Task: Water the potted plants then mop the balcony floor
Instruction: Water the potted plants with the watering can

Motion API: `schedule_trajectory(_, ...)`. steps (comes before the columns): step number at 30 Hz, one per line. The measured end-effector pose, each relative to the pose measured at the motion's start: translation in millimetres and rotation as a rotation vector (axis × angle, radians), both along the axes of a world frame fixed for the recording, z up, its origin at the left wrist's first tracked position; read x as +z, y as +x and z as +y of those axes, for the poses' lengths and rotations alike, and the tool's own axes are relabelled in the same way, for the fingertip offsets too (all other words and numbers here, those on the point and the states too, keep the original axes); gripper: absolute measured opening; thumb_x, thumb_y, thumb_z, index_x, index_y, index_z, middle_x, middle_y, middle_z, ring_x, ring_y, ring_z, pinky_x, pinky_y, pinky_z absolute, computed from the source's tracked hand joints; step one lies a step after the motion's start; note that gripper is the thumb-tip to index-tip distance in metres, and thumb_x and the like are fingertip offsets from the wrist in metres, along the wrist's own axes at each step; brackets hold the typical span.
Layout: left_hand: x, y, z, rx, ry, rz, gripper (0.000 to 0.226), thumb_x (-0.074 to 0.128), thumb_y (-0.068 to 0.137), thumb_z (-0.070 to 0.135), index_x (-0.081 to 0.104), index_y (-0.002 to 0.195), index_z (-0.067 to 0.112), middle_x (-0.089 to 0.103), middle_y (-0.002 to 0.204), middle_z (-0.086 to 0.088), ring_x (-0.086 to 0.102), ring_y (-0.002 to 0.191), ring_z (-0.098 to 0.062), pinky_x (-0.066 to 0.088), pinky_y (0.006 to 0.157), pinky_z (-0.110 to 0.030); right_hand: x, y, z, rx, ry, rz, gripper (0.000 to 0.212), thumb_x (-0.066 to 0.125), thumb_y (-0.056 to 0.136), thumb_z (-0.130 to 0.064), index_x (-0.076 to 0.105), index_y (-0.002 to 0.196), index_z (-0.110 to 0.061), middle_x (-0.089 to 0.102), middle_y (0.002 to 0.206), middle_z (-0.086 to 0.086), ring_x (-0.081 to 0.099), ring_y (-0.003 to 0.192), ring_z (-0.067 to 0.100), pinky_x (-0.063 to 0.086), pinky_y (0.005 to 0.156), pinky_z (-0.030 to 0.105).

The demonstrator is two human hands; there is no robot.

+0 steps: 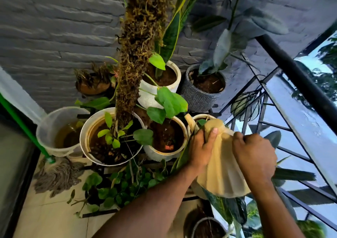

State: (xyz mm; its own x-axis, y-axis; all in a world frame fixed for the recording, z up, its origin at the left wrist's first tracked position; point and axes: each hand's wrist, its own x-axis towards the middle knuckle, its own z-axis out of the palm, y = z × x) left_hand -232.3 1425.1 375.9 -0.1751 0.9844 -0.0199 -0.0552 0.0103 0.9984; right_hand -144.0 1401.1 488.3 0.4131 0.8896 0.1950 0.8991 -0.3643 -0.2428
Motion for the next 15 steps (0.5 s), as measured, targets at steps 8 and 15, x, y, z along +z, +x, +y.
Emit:
schedule_trajectory(8, 27, -2, -42, -0.005, 0.074, 0.164, 0.078, 0.034, 0.081, 0.091, 0.067, 0.104, 0.024, 0.074, 0.103, -0.004, 0.068, 0.103, -0.026, 0.052, 0.093, -0.044, 20, 10, -57, 0.006, 0.129, 0.115, 0.060, 0.057, 0.097, -0.037, 0.050, 0.046, -0.007, 0.050, 0.044, 0.004, 0.047, 0.041, 0.019, 0.028, 0.050, 0.021)
schedule_trajectory(15, 46, -30, -93, 0.002, 0.073, 0.186, 0.073, 0.037, 0.083, 0.088, 0.067, 0.110, 0.027, 0.075, 0.109, 0.003, 0.066, 0.107, -0.015, 0.049, 0.094, -0.029, 16, -3, -95, 0.068, 0.103, 0.189, 0.060, 0.054, 0.099, -0.043, 0.053, 0.051, -0.008, 0.053, 0.049, 0.002, 0.049, 0.044, 0.020, 0.037, 0.050, 0.023)
